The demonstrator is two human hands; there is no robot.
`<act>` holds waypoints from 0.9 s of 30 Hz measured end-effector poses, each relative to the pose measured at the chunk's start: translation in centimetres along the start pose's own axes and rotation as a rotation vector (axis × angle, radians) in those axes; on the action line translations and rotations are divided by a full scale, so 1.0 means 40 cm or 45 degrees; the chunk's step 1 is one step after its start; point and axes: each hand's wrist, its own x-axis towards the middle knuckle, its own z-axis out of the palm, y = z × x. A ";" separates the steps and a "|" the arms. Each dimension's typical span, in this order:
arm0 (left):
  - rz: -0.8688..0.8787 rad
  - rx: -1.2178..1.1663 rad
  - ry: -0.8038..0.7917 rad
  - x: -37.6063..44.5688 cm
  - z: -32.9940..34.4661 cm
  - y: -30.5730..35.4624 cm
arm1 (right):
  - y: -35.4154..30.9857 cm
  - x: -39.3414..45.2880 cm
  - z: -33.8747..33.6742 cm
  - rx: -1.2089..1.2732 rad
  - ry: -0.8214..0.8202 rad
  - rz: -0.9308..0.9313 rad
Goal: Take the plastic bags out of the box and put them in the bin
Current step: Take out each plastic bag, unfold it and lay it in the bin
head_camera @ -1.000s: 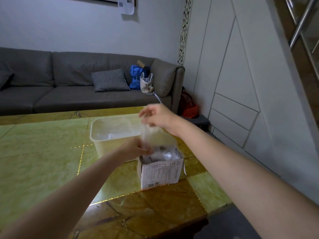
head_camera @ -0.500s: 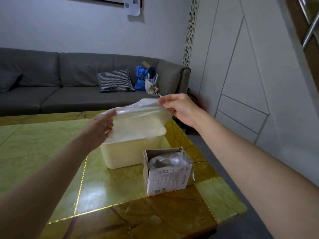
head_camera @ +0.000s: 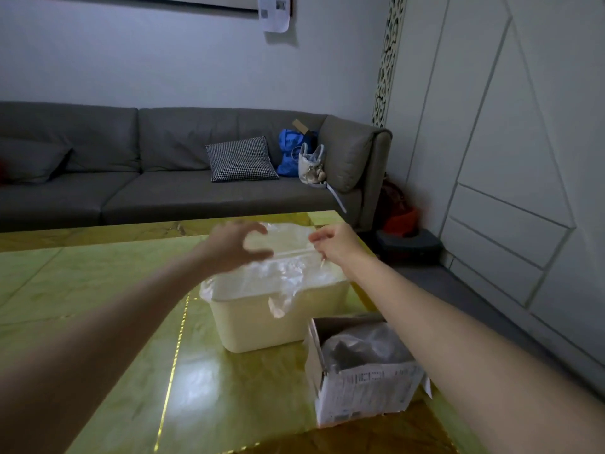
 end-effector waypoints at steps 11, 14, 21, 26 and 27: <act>-0.150 0.468 -0.777 0.080 0.123 0.018 | -0.060 -0.001 0.011 -1.327 -0.208 -0.521; -0.121 0.432 -0.781 0.086 0.129 0.007 | -0.073 -0.008 0.035 -1.181 -0.659 -0.347; -0.064 -0.034 -0.554 0.060 0.042 -0.009 | -0.033 0.017 0.088 -1.397 -0.897 -0.110; 0.025 0.243 -0.555 0.071 0.077 -0.017 | -0.033 0.016 0.095 -1.408 -0.927 -0.095; 0.067 0.424 -0.640 0.081 0.101 -0.032 | -0.031 0.018 0.091 -1.417 -0.930 -0.093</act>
